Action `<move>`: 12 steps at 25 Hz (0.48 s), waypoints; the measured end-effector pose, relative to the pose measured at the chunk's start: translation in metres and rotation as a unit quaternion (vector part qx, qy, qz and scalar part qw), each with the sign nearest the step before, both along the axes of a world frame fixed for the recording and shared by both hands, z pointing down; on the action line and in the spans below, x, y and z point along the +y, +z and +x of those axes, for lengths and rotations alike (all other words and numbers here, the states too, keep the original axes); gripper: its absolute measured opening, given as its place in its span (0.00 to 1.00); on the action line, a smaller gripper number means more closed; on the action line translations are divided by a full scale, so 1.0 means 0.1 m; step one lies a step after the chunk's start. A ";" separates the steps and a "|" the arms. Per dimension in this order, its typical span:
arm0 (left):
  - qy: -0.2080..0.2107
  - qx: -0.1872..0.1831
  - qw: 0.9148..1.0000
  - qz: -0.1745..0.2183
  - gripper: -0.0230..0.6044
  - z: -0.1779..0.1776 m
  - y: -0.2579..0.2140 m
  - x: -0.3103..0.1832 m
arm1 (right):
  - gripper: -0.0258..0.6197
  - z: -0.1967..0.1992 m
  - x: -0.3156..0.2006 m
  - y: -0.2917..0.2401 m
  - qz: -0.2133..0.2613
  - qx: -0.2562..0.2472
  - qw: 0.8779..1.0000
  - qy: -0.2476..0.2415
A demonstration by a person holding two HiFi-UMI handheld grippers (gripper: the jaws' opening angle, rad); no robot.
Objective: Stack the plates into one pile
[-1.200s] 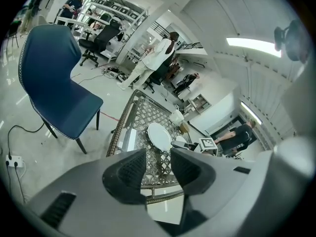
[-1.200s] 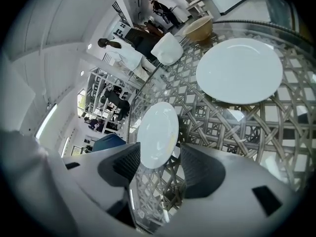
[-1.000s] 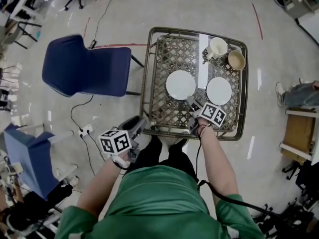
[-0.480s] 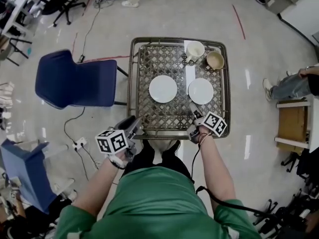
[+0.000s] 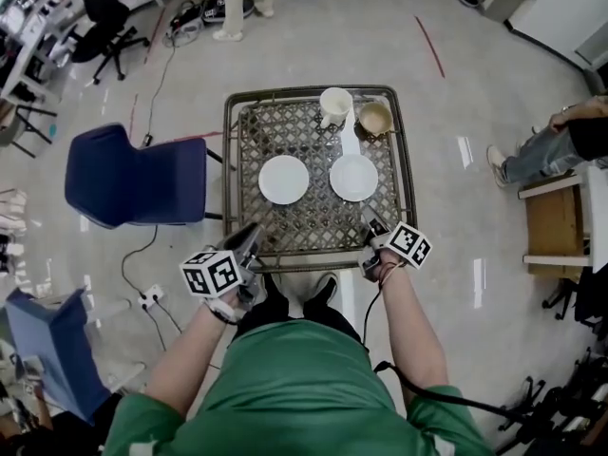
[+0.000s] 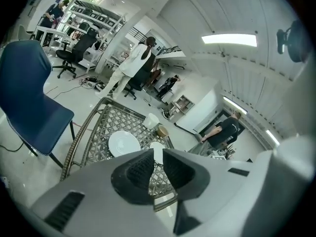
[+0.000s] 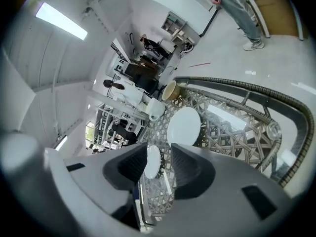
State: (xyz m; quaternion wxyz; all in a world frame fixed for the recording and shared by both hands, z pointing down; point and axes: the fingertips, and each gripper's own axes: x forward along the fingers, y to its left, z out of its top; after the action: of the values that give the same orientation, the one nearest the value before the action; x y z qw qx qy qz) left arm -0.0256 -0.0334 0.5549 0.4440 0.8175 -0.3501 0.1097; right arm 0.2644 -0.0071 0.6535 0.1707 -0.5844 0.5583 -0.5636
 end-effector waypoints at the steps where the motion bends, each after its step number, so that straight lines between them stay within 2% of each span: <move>1: 0.002 0.001 1.000 0.003 0.15 0.06 -0.01 0.03 | 0.29 0.05 0.04 -0.02 0.003 -0.003 1.000 0.001; 7: -0.002 -0.004 1.000 0.011 0.14 0.32 -0.08 0.10 | 0.24 0.31 0.15 -0.09 0.015 -0.004 1.000 -0.002; 12: -0.008 -0.002 1.000 0.007 0.14 0.39 -0.08 0.12 | 0.24 0.47 0.17 -0.02 0.004 0.003 1.000 0.000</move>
State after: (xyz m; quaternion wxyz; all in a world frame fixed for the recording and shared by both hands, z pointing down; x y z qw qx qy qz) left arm 0.0134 -0.0216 0.5466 0.4385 0.8175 -0.3581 0.1054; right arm 0.3112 0.0100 0.6517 0.1711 -0.5858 0.5607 -0.5596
